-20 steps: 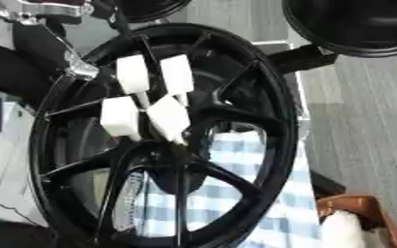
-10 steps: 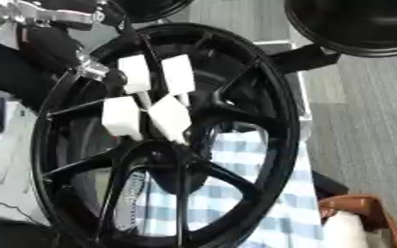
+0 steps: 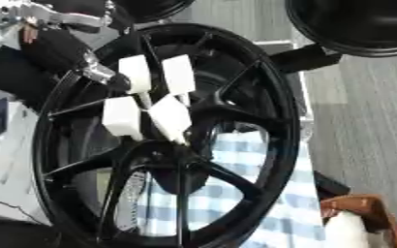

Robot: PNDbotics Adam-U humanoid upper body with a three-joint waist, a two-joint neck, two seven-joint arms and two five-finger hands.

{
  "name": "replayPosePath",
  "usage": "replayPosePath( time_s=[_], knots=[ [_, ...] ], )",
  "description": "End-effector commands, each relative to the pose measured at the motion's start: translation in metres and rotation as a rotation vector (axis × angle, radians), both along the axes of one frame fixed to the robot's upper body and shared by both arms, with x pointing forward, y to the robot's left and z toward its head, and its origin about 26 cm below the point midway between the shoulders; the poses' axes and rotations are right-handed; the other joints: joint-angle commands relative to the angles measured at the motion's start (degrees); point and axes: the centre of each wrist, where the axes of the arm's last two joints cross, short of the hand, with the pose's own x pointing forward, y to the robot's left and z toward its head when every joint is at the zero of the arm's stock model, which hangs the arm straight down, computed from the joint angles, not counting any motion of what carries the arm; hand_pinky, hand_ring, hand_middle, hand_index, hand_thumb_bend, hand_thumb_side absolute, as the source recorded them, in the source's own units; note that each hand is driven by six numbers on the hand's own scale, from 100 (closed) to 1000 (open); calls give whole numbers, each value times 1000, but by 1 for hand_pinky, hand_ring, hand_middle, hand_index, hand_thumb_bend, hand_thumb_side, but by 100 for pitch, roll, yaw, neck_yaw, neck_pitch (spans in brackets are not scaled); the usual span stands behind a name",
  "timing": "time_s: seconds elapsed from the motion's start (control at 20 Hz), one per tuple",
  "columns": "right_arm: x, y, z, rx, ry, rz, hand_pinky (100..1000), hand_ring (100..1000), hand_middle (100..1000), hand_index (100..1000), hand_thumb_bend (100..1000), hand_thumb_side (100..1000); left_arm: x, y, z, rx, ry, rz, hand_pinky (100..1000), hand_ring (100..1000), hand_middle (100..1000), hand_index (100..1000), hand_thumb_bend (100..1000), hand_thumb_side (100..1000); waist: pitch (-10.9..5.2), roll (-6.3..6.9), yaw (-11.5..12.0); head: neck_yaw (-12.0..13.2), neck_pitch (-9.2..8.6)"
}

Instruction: Pull the pin out of the wheel hub.

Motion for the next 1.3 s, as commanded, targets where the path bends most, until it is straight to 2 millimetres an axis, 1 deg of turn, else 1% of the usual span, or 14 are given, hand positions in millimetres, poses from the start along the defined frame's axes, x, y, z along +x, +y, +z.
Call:
replayPosePath(
  time_s=[0.05,0.25,0.85,1.15,1.3],
  knots=[
    [0,0,6,-4,-20,5,694,540,425,757,100,608,0,1,10,21,-50,33,822,770,674,820,667,943,-99,-21,-13,31,30],
    [0,0,6,-1,-19,6,694,540,425,757,100,611,3,-2,8,36,-77,55,809,760,655,818,699,943,-103,-21,-27,50,30],
    [0,1,5,7,-20,6,693,539,425,757,100,616,11,-3,-4,56,-101,93,789,746,636,801,692,916,-105,-30,-48,85,30],
    [0,1,5,10,-21,5,693,539,425,757,100,620,13,-2,-8,81,-96,104,779,738,627,808,713,891,-98,-36,-50,101,30],
    [0,1,5,12,-21,7,693,539,425,757,100,622,16,0,-11,85,-94,117,776,737,629,815,699,879,-91,-40,-54,122,30]
  ],
)
